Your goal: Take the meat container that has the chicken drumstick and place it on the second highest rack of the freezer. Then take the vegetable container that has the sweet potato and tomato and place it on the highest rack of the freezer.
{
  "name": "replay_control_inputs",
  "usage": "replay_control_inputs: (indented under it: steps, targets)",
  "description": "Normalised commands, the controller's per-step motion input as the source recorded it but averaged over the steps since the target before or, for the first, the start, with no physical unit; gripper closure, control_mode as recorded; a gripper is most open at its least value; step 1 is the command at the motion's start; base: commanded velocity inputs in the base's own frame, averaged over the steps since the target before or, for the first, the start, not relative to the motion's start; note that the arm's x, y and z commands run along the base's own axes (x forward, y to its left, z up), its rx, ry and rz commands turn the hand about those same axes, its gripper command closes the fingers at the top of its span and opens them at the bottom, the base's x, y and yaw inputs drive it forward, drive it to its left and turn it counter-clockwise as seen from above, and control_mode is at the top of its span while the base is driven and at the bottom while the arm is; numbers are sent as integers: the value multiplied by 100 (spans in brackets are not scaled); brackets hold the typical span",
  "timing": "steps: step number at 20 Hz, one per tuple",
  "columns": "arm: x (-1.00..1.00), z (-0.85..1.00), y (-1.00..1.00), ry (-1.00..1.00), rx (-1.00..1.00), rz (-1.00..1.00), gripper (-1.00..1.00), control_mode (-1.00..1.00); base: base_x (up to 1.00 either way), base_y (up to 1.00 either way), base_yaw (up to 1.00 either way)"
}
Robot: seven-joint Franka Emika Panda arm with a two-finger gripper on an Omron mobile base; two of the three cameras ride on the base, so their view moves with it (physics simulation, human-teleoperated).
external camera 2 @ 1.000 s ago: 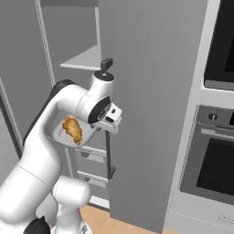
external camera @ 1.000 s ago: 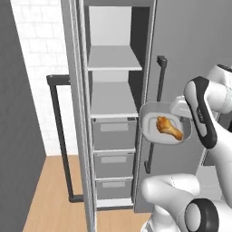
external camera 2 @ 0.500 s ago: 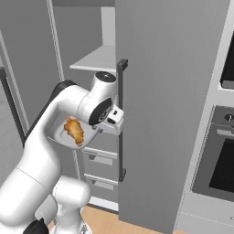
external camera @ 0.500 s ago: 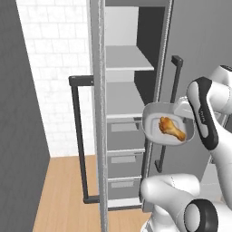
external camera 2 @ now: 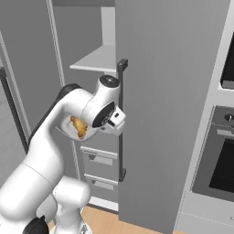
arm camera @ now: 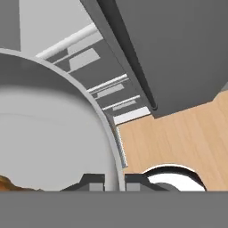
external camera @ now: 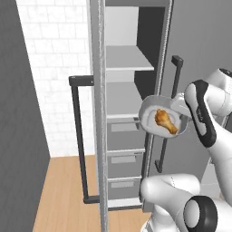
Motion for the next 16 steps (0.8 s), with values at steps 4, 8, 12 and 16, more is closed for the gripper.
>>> replay_control_inputs:
  steps: [4, 8, 12, 16]
  targets:
    - [64, -13, 26, 1, 27, -35, 100, -100, 0, 0, 0]
    - [97, -24, 36, 20, 17, -32, 100, -100, 0, 0, 0]
    - [92, -30, 36, 2, 1, -40, 100, -100, 0, 0, 0]
    - [66, -34, 42, 0, 2, -36, 100, -100, 0, 0, 0]
